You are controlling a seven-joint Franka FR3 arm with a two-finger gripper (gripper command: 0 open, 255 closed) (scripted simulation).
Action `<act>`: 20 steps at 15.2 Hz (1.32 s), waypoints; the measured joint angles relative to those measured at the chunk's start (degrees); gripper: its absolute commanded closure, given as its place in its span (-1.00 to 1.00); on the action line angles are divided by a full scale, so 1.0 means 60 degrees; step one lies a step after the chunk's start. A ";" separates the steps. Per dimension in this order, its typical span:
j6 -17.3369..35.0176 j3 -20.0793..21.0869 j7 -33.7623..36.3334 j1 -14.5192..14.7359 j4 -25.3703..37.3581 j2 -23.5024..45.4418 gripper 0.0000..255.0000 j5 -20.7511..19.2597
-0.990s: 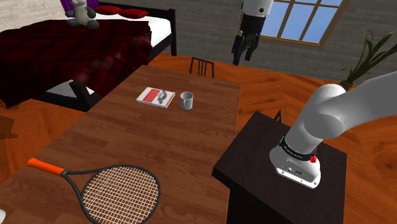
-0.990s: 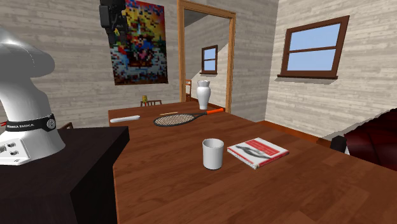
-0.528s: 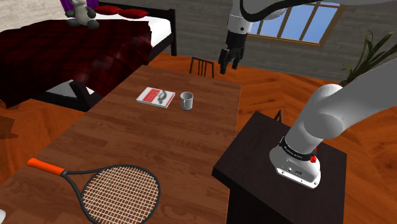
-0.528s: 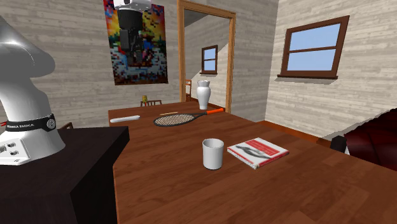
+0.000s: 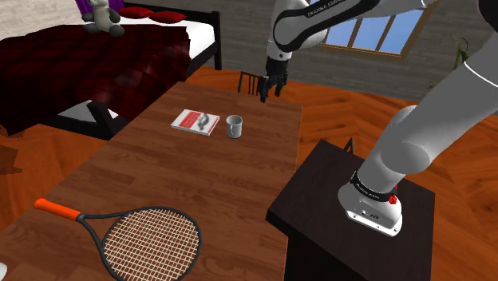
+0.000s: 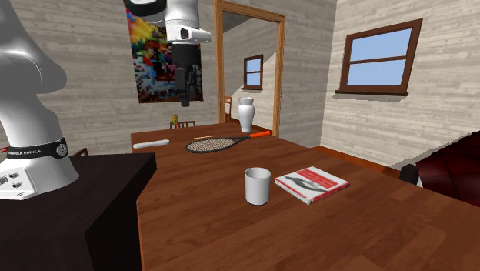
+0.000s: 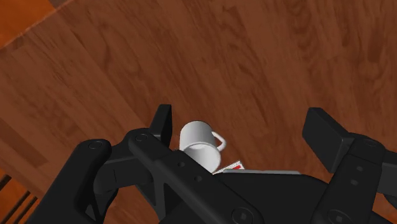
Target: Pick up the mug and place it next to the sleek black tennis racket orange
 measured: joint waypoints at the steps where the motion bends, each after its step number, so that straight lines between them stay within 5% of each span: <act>1: 0.0264 -0.0029 -0.0060 -0.0006 0.0108 0.0366 -1.00 0.0032; 9: 0.1862 -0.0142 -0.0466 -0.0074 0.1544 0.3359 -1.00 0.0398; 20: 0.2698 -0.0097 -0.0914 -0.0478 0.4870 0.7461 -1.00 0.0849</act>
